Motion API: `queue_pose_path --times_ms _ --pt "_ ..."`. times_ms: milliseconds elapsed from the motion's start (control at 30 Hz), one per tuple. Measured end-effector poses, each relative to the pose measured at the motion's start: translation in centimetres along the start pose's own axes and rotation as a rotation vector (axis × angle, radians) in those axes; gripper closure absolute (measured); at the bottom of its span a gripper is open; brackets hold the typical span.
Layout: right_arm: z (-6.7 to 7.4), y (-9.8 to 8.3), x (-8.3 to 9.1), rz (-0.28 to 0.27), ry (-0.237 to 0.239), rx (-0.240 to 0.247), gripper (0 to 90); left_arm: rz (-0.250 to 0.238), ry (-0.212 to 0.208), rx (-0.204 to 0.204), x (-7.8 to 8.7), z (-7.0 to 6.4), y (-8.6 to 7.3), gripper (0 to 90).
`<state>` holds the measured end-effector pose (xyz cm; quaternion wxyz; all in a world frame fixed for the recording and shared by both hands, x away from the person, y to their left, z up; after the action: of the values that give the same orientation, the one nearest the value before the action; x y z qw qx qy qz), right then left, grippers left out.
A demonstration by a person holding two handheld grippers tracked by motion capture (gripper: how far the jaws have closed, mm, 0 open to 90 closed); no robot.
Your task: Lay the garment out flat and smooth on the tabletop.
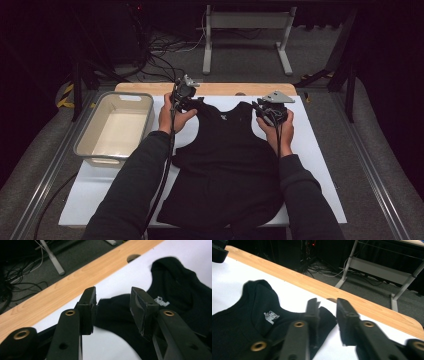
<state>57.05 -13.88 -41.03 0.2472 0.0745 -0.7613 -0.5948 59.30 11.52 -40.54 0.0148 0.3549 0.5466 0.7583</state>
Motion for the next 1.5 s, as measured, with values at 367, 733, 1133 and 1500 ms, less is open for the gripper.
queue_pose_path --times_ms 367,733,1133,1500 --pt "0.3 -0.5 2.3 0.039 0.095 -0.046 56.9 -0.017 -0.095 -0.084 2.9 -3.4 -3.0 49.0" --pt "-1.0 -7.2 6.2 0.195 0.158 -0.106 51.5 0.063 -0.173 -0.035 5.0 -4.8 -10.6 37.8" --pt "-0.3 -10.9 6.0 0.356 0.2 -0.088 51.1 0.118 -0.261 0.009 4.9 -5.6 -13.2 65.9" --pt "-0.2 -9.7 5.7 0.325 0.152 -0.022 83.8 0.127 -0.152 -0.014 4.0 -4.2 -12.0 86.5"
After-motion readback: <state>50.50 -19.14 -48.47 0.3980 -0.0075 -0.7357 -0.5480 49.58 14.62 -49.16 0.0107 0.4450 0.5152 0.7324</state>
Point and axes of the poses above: each handheld gripper's, and its own axes: x roughly backward along the jaws, y roughly out of its top, z roughly to its left, the point moved 6 cm from there along -x, roughly forward along the jaws, and after that the axes turned 6 degrees about -z, right-handed, at the moved point
